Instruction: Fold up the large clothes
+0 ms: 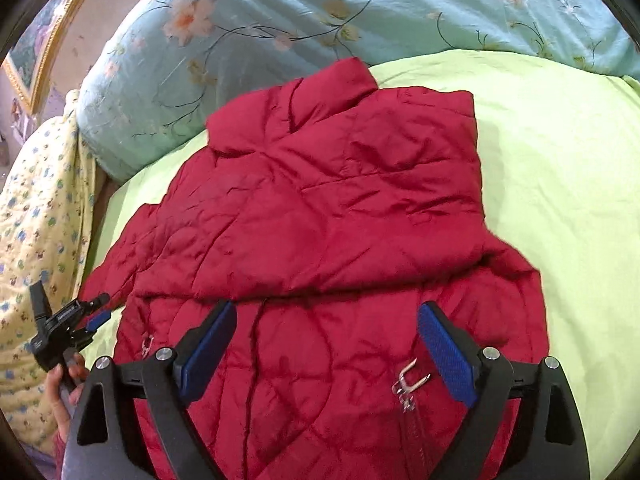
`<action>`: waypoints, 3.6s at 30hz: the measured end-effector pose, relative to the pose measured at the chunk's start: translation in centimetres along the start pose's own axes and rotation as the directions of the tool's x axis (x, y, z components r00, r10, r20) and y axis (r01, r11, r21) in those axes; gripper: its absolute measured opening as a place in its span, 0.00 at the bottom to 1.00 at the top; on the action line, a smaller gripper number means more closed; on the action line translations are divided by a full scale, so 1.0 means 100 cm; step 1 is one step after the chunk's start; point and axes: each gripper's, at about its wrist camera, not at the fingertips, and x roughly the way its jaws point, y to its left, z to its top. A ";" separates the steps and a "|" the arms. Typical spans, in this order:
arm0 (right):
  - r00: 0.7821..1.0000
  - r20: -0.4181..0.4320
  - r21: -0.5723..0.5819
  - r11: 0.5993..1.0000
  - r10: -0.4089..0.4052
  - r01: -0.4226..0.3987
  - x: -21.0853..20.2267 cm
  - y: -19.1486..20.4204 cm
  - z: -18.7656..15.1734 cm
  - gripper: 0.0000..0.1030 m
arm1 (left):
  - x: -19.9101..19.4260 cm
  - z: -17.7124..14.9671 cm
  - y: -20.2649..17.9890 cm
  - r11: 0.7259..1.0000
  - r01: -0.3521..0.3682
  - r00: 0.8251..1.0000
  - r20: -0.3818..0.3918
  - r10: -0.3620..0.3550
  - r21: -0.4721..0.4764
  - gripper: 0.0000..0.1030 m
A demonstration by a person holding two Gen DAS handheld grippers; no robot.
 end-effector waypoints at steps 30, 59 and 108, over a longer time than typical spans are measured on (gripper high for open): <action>1.000 0.017 -0.100 0.995 0.020 -0.018 -0.001 0.016 -0.019 0.89 | -0.009 0.072 0.130 0.958 -0.068 0.968 0.212 0.131 -0.280 0.18; 0.992 0.068 0.006 0.994 0.107 -0.107 -0.012 -0.013 0.003 0.80 | -0.026 -0.018 -0.184 0.842 0.213 0.942 0.123 -0.311 0.496 0.07; 0.993 0.063 0.149 0.983 0.096 -0.104 0.033 -0.063 0.064 0.08 | 0.013 -0.051 -0.210 0.806 0.143 0.986 -0.009 -0.168 0.574 0.27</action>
